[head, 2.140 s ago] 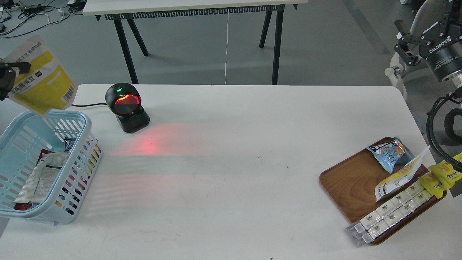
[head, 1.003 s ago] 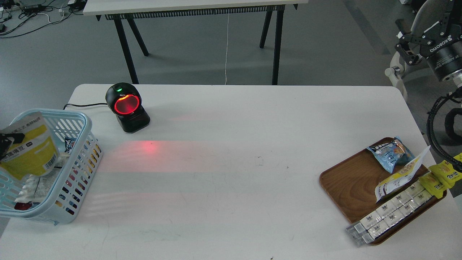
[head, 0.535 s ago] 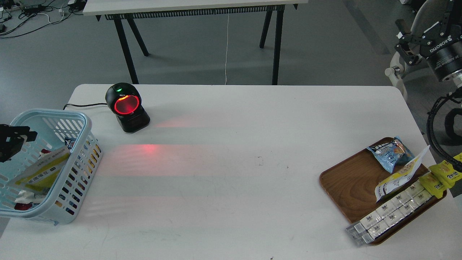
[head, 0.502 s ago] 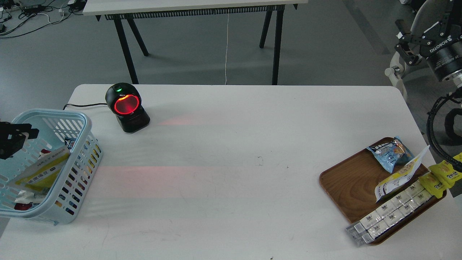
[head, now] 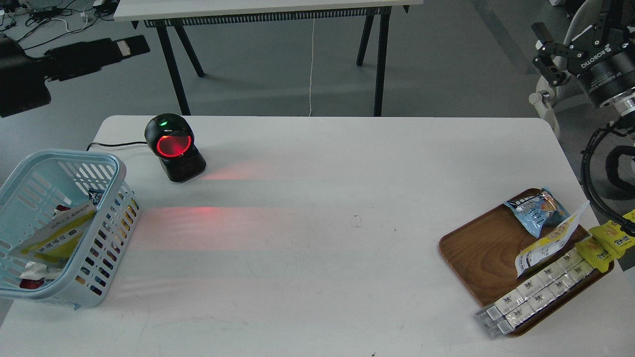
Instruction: Scan snack and place in basket
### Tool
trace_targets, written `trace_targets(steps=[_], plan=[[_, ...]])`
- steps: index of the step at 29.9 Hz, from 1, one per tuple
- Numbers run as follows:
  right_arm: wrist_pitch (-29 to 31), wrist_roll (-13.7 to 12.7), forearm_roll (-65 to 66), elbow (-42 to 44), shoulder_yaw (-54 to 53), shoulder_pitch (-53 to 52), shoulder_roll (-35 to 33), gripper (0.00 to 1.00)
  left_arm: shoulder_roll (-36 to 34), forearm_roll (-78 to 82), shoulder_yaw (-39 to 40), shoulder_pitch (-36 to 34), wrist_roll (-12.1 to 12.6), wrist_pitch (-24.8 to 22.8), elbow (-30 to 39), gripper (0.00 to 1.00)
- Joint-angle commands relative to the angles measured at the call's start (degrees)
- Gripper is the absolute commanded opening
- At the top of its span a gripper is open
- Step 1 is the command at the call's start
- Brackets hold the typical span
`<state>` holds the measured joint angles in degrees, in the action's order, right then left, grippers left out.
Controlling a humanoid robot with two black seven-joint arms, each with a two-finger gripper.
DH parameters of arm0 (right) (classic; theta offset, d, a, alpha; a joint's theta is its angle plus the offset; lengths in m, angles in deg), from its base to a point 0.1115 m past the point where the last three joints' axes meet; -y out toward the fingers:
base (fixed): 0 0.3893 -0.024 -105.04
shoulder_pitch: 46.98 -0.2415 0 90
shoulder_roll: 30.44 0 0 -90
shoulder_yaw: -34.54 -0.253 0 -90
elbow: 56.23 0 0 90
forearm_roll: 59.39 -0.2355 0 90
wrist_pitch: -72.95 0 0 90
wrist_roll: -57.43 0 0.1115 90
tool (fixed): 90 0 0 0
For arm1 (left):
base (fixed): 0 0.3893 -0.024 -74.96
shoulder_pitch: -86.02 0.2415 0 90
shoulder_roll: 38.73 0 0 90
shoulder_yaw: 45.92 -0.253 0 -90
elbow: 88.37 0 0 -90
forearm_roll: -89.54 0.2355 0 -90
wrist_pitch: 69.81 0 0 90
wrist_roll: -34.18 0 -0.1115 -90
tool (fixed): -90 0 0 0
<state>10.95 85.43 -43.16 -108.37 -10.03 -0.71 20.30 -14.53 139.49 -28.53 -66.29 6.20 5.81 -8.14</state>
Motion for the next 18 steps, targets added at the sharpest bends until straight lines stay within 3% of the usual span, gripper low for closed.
trace_targets(steps=[1, 6, 13, 18], plan=[[0.0, 0.0, 3.9, -1.2, 0.0, -0.1, 0.1, 0.99, 5.7, -14.3, 2.1, 0.0, 0.0, -0.5, -2.7, 0.91], [0.0, 0.0, 6.2, -1.4, 0.0, -0.1, 0.2, 0.99, 10.5, -27.9, 2.8, 0.1, 0.0, -0.7, -3.2, 0.95], [0.0, 0.0, 5.9, -1.8, -0.3, -0.7, -0.4, 0.99, 15.8, -30.8, 2.9, 1.8, 0.0, 0.0, -5.4, 0.98], [0.0, 0.0, 5.8, -1.7, -0.3, -0.7, -0.3, 0.99, 15.6, -34.5, 3.4, 1.8, 0.0, -0.2, -5.8, 0.99]])
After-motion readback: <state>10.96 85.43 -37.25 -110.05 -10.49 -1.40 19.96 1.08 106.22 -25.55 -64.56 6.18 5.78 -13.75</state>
